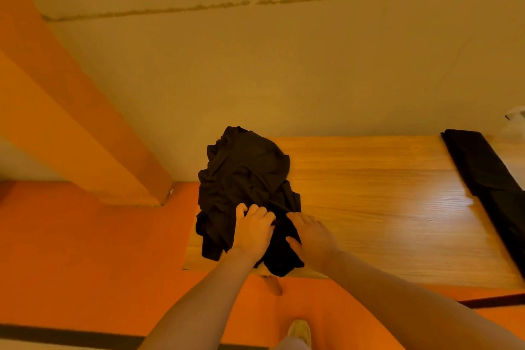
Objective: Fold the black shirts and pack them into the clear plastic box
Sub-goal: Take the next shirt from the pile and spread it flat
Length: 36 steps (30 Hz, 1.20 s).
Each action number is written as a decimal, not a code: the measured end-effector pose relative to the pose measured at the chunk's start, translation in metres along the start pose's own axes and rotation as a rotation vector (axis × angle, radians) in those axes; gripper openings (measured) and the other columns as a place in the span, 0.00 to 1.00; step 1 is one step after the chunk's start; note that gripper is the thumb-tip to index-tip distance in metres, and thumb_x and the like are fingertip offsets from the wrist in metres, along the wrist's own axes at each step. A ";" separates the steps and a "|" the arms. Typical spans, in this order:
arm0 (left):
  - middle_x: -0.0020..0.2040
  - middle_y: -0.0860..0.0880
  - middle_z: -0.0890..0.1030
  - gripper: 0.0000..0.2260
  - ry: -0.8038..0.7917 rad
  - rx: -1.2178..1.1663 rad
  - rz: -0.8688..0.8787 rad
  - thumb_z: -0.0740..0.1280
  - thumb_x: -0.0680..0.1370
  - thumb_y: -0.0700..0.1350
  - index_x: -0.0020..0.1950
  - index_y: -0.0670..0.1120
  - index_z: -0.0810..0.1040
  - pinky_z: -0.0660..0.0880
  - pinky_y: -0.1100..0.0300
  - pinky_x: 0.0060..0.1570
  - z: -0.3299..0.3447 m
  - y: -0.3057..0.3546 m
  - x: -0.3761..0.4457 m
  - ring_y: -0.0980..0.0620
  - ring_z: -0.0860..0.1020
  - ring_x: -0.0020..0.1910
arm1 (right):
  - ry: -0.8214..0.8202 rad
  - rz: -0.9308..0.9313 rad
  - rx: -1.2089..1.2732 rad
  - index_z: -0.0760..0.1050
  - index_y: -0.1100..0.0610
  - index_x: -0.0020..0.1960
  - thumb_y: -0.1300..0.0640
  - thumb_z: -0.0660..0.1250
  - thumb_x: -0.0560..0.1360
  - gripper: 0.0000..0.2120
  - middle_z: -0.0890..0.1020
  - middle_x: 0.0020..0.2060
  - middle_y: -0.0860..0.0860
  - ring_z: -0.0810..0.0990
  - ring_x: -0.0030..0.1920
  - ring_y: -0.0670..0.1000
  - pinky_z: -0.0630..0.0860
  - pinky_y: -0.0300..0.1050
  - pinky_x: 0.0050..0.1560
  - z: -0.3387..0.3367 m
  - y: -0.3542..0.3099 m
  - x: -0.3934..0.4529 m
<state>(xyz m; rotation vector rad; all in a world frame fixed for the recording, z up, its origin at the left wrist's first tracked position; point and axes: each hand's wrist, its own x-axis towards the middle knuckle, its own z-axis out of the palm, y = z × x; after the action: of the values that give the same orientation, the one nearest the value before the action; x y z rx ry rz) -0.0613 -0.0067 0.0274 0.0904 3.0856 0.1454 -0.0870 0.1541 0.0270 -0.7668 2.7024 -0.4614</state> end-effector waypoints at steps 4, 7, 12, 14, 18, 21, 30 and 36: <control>0.40 0.56 0.76 0.08 0.144 -0.151 0.010 0.73 0.69 0.45 0.45 0.52 0.77 0.56 0.55 0.52 0.007 -0.012 -0.017 0.52 0.76 0.43 | -0.016 0.098 0.012 0.61 0.52 0.73 0.47 0.61 0.80 0.25 0.71 0.66 0.49 0.70 0.66 0.50 0.66 0.46 0.67 0.002 0.004 0.006; 0.34 0.58 0.71 0.18 0.196 -0.174 -0.018 0.79 0.60 0.41 0.42 0.52 0.74 0.58 0.56 0.48 0.006 -0.029 -0.035 0.54 0.75 0.36 | -0.023 0.077 -0.006 0.76 0.50 0.59 0.51 0.61 0.80 0.10 0.76 0.54 0.47 0.74 0.57 0.48 0.67 0.46 0.64 0.000 0.007 0.009; 0.39 0.57 0.77 0.08 0.327 -0.283 -0.214 0.69 0.71 0.43 0.48 0.52 0.77 0.58 0.56 0.48 0.006 -0.067 -0.061 0.51 0.76 0.39 | -0.010 0.077 0.072 0.73 0.49 0.56 0.49 0.65 0.76 0.10 0.71 0.49 0.43 0.74 0.55 0.46 0.64 0.45 0.61 0.002 0.012 0.008; 0.39 0.56 0.77 0.09 0.388 -0.321 -0.274 0.64 0.72 0.42 0.50 0.51 0.79 0.55 0.57 0.46 0.000 -0.074 -0.063 0.50 0.77 0.39 | -0.082 0.088 0.100 0.67 0.48 0.63 0.48 0.68 0.75 0.19 0.72 0.51 0.43 0.74 0.56 0.46 0.62 0.45 0.60 0.004 0.011 0.008; 0.46 0.51 0.81 0.14 0.396 -0.395 -0.460 0.62 0.76 0.37 0.58 0.49 0.79 0.57 0.56 0.57 -0.011 -0.083 -0.060 0.49 0.77 0.45 | -0.069 0.098 0.178 0.71 0.52 0.60 0.60 0.64 0.78 0.12 0.75 0.41 0.46 0.77 0.47 0.48 0.68 0.48 0.62 0.006 0.007 0.011; 0.46 0.50 0.81 0.17 0.400 -0.462 -0.573 0.62 0.77 0.35 0.61 0.50 0.77 0.59 0.50 0.63 -0.023 -0.085 -0.055 0.50 0.76 0.41 | 0.131 0.140 0.385 0.73 0.52 0.50 0.64 0.64 0.76 0.08 0.74 0.35 0.46 0.75 0.37 0.47 0.73 0.39 0.46 0.000 0.008 0.015; 0.42 0.57 0.78 0.08 0.409 -0.729 -0.584 0.63 0.79 0.38 0.53 0.49 0.79 0.76 0.50 0.50 -0.047 -0.076 -0.050 0.50 0.79 0.44 | 0.467 0.168 0.571 0.76 0.57 0.56 0.62 0.65 0.77 0.08 0.75 0.50 0.48 0.77 0.51 0.50 0.73 0.38 0.47 -0.037 0.005 0.025; 0.41 0.56 0.81 0.05 0.277 -0.844 -0.325 0.64 0.80 0.44 0.47 0.51 0.79 0.78 0.52 0.42 -0.062 -0.041 -0.038 0.58 0.79 0.40 | -0.052 -0.089 0.451 0.68 0.50 0.71 0.46 0.73 0.71 0.31 0.74 0.61 0.43 0.73 0.60 0.45 0.73 0.44 0.61 -0.021 -0.034 0.022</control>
<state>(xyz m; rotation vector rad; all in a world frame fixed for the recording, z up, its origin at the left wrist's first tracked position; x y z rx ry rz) -0.0288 -0.0556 0.0872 -0.4902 2.9290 1.4941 -0.0969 0.1198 0.0549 -0.7527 2.3865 -1.0113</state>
